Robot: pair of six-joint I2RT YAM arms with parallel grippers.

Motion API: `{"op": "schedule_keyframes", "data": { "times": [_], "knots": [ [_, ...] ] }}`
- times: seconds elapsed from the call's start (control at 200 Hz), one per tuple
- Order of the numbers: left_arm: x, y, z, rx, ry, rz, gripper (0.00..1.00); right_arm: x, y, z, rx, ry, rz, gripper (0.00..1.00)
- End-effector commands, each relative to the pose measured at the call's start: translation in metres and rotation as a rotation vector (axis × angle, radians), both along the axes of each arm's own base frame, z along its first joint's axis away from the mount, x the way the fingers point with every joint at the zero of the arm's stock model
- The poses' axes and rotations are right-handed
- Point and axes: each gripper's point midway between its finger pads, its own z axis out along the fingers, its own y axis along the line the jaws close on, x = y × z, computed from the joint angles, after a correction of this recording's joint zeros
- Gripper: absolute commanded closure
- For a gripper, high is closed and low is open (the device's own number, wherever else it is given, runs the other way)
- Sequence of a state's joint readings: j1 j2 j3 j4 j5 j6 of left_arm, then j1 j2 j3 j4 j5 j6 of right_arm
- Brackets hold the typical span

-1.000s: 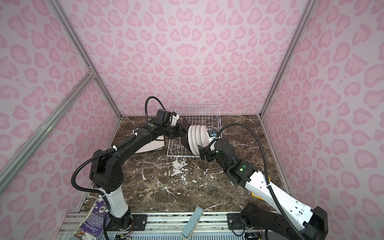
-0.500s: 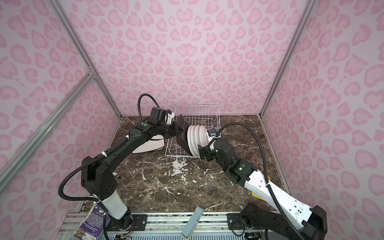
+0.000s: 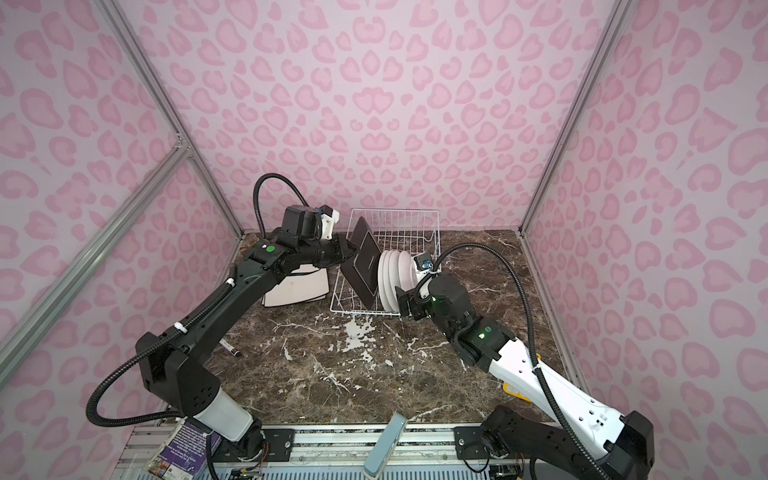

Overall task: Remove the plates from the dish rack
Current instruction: 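Tilt the dark square plate out of the rack with the left gripper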

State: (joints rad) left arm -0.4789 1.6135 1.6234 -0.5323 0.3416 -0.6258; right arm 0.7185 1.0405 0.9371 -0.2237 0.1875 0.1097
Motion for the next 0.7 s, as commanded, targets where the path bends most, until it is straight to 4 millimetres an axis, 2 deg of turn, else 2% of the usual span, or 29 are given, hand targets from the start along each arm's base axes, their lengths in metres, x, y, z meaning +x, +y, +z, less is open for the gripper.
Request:
{"op": "schedule_keyframes", "data": {
  "times": [0.0,0.32,0.47,0.7],
  "knots": [
    [0.005,-0.004,0.043,-0.043,-0.161,-0.027,0.96,0.003,0.003,0.01,0.028,-0.028,0.003,0.01],
    [0.007,0.01,0.05,0.067,-0.282,-0.023,0.96,0.007,0.003,0.009,0.07,0.0,-0.005,0.01],
    [0.009,0.016,0.062,0.124,-0.386,-0.032,0.96,0.014,0.002,0.007,0.161,0.065,-0.022,0.01],
    [0.006,0.014,0.081,0.176,-0.523,-0.101,0.96,0.021,0.004,0.004,0.248,0.132,-0.031,0.01]
  ]
}}
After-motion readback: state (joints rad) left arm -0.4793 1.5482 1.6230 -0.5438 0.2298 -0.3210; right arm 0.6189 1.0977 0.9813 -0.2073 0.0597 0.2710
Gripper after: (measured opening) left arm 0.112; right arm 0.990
